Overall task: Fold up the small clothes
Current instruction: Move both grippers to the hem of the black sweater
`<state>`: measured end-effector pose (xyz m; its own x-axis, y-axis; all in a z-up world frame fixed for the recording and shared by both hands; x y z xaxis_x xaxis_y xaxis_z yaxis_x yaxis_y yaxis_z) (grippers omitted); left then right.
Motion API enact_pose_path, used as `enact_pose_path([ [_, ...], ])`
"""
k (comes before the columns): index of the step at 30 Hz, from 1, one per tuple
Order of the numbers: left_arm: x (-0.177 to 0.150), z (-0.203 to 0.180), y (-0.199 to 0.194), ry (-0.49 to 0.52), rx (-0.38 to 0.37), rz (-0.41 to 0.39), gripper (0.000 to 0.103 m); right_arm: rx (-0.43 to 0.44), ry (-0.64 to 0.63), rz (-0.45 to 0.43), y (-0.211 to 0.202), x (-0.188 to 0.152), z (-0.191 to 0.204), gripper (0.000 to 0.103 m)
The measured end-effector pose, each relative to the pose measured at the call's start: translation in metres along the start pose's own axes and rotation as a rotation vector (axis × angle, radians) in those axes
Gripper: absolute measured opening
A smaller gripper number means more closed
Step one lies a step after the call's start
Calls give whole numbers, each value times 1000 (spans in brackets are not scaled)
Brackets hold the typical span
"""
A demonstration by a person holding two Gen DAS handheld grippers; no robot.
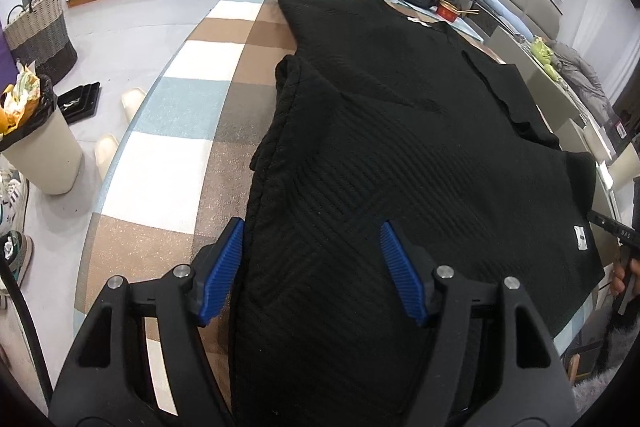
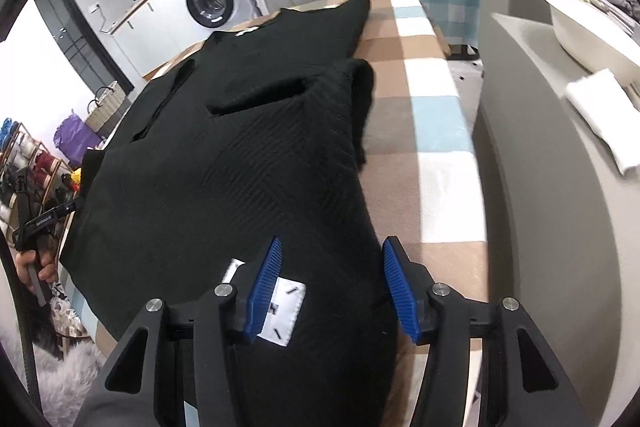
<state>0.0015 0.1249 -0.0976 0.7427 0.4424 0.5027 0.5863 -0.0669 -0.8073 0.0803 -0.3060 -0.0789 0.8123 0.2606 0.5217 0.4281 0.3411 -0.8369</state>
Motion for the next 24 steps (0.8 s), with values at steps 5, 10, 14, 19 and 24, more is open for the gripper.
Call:
enact_pose_path([
  [5,2,-1,3,0,-3,-13,66,7,-6,11,4,-2,1,53],
  [10,3,-3,3,4,-12,-12,64,18,-34,4,5,-1,4,53],
  [14,5,-4,4,-2,-9,-19,64,6,4,-22,8,6,-7,54],
  [19,5,-8,5,11,-3,-13,63,69,-39,-8,10,9,1,50],
  [24,0,-9,1,50,-10,1,26,56,-155,-11,4,-2,18,13],
])
Point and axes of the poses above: each gripper's, at about its wrist camera, not at the fingertips, and y roughly the way its jaws point, z to its left, x to its top, the point moved 3 cm from there along y, roughly the way its jaws point, and after that the axes turned 8 degrees about -y, right-handed, at the moved point
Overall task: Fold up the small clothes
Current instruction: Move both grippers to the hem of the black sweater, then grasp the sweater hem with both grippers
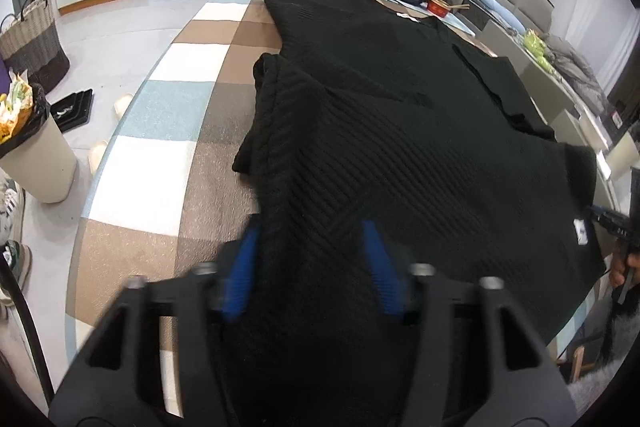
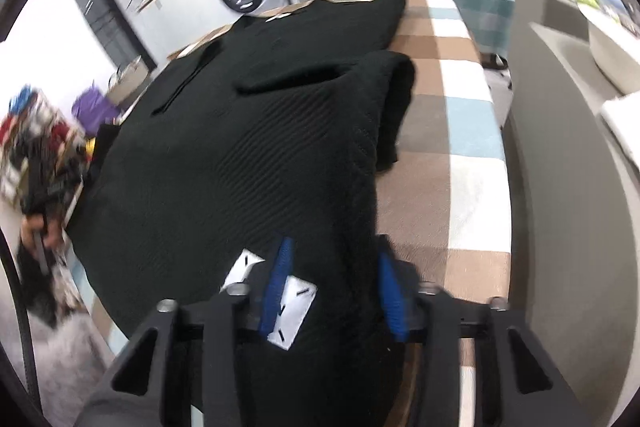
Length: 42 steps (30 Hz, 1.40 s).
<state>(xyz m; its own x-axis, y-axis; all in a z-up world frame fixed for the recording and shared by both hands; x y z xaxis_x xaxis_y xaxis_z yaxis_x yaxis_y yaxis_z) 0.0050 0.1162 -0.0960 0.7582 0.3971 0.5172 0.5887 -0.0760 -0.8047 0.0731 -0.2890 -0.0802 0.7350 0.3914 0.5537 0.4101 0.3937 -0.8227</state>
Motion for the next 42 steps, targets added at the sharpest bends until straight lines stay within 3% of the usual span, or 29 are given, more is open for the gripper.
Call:
enact_pose_path([
  [2,0,1,-3,10,10,-4,4,-15,-31,-31,-5,1,5,7],
  [6,5,1,-29,-1,-48,-73,3,16,-29,-127,-27,3,9,5],
  [10,13,2,-62,-22,-109,-147,3,118,44,-328,-67,7,4,5],
  [14,22,0,-88,-27,-146,-203,3,176,83,-460,-92,11,5,4],
  [18,31,0,-110,-33,-166,-251,3,187,127,-563,-110,19,2,4],
  [22,43,8,-116,-50,-158,-284,3,142,182,-620,-115,30,-9,4],
  [29,84,13,-69,-89,-139,-276,3,8,272,-562,-76,69,-27,4],
  [32,100,15,-35,-122,-116,-240,3,-52,295,-484,-47,86,-34,5],
  [35,104,19,-3,-161,-49,-175,4,-126,288,-343,-12,96,-40,8],
  [36,103,21,4,-170,-31,-144,10,-126,284,-300,-5,95,-42,13],
  [37,100,22,9,-175,-24,-125,15,-128,282,-270,0,91,-44,25],
  [39,93,28,17,-190,-19,-101,48,-151,281,-233,5,81,-49,49],
  [42,85,33,24,-194,-12,-108,55,-133,291,-193,13,67,-58,53],
])
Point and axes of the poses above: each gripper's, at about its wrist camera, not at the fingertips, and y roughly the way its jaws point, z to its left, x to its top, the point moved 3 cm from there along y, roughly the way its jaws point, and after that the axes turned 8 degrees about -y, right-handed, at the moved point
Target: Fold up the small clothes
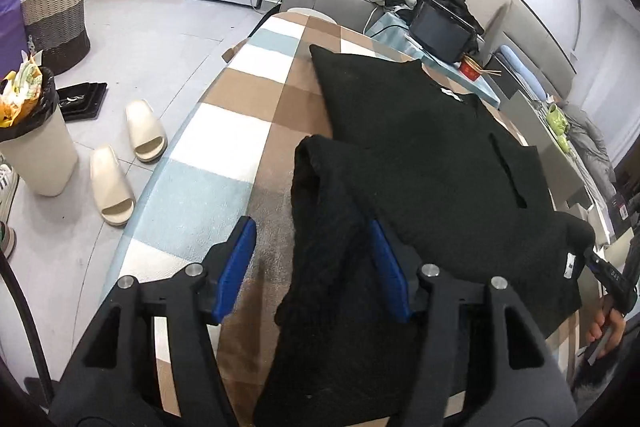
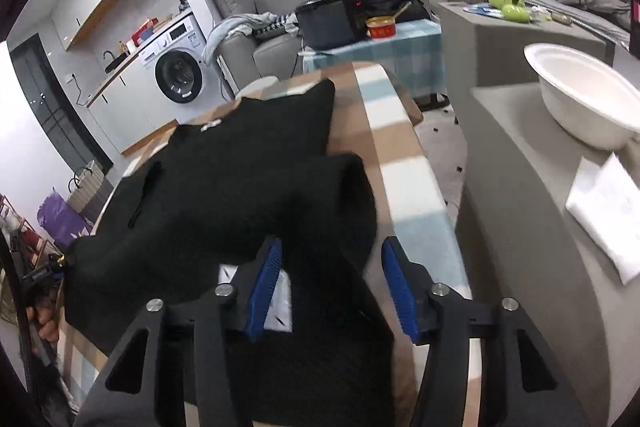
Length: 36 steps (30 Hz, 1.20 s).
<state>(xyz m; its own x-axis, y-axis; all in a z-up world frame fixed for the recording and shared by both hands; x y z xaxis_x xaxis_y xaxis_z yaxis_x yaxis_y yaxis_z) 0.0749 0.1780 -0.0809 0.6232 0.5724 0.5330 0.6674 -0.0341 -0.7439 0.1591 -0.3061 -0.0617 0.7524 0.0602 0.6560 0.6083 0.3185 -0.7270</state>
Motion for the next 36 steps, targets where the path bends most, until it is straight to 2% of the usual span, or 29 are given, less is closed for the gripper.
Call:
enact_pose_path([
  [4,2,-7,25,-2,-14,41,55,39,20,44,20,1,-5,53],
  [8,9,-24,49,21,-25,67,54,57,-32,76,41,6,5,53],
  [11,10,-35,58,32,-46,87,38,52,-73,90,49,7,13,52],
  [12,9,-38,61,45,-50,96,31,51,-91,87,50,6,16,49],
  [14,7,-42,60,67,-51,96,27,44,-126,92,50,5,21,44],
  [16,4,-45,59,83,-46,95,27,48,-147,104,51,1,24,41],
  [23,-16,-51,41,156,-11,103,27,48,-158,128,42,-13,31,40],
  [29,-32,-28,14,132,-10,104,27,56,-153,150,15,-43,37,41],
  [32,-34,-21,8,122,3,100,36,50,-150,143,8,-45,36,44],
  [36,-37,-11,-7,103,4,89,40,48,-111,120,-12,-45,26,45],
])
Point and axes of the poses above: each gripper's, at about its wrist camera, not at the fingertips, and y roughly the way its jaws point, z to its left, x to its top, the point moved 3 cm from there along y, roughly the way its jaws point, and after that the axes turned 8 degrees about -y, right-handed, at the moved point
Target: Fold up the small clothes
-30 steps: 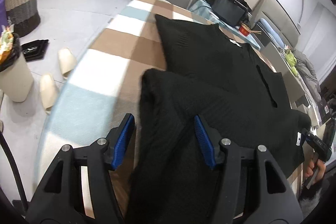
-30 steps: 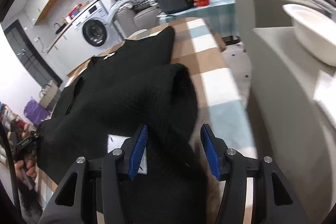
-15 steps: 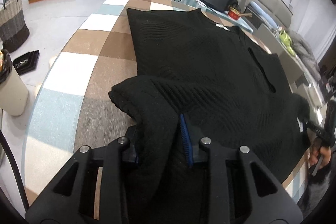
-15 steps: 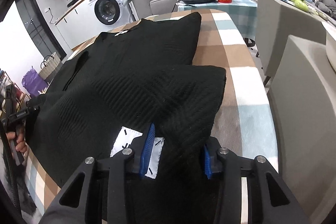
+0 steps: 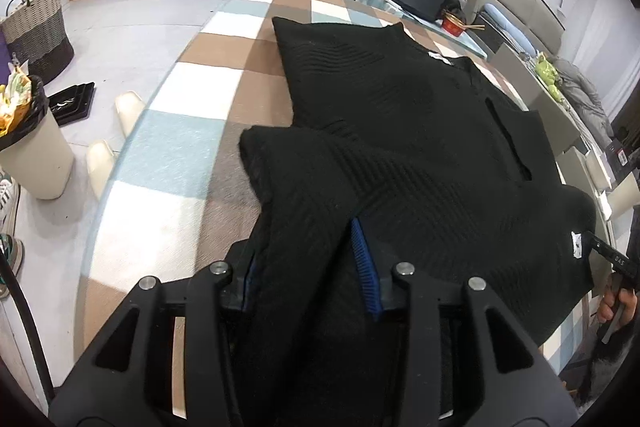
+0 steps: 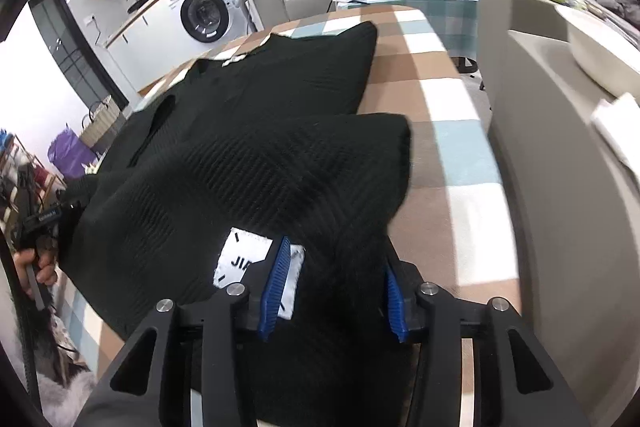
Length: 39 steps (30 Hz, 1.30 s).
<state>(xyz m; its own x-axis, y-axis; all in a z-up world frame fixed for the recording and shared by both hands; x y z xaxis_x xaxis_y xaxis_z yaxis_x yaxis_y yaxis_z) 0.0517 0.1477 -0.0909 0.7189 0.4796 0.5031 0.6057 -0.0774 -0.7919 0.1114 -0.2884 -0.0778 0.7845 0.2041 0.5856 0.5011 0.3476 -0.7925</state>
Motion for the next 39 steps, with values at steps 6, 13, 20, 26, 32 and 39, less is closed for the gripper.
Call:
enact_pose_path([
  [6,-21,17,-31,-19,-8,-21,51,28,31,-35,-36,-31,-11,56],
  [13,-43,25,-39,-32,-3,-8,52,76,80,-19,-27,-52,-18,56],
  [20,-49,20,-41,-21,10,-11,54,132,84,-77,-10,-35,-20,56],
  [26,-52,19,-41,-24,13,-7,54,216,-14,-26,-18,-41,2,56],
  [32,-50,16,-36,-10,19,3,54,211,-53,-23,-16,-44,10,56],
  [39,-54,15,-38,8,19,17,54,198,-33,-27,-14,-46,4,48],
])
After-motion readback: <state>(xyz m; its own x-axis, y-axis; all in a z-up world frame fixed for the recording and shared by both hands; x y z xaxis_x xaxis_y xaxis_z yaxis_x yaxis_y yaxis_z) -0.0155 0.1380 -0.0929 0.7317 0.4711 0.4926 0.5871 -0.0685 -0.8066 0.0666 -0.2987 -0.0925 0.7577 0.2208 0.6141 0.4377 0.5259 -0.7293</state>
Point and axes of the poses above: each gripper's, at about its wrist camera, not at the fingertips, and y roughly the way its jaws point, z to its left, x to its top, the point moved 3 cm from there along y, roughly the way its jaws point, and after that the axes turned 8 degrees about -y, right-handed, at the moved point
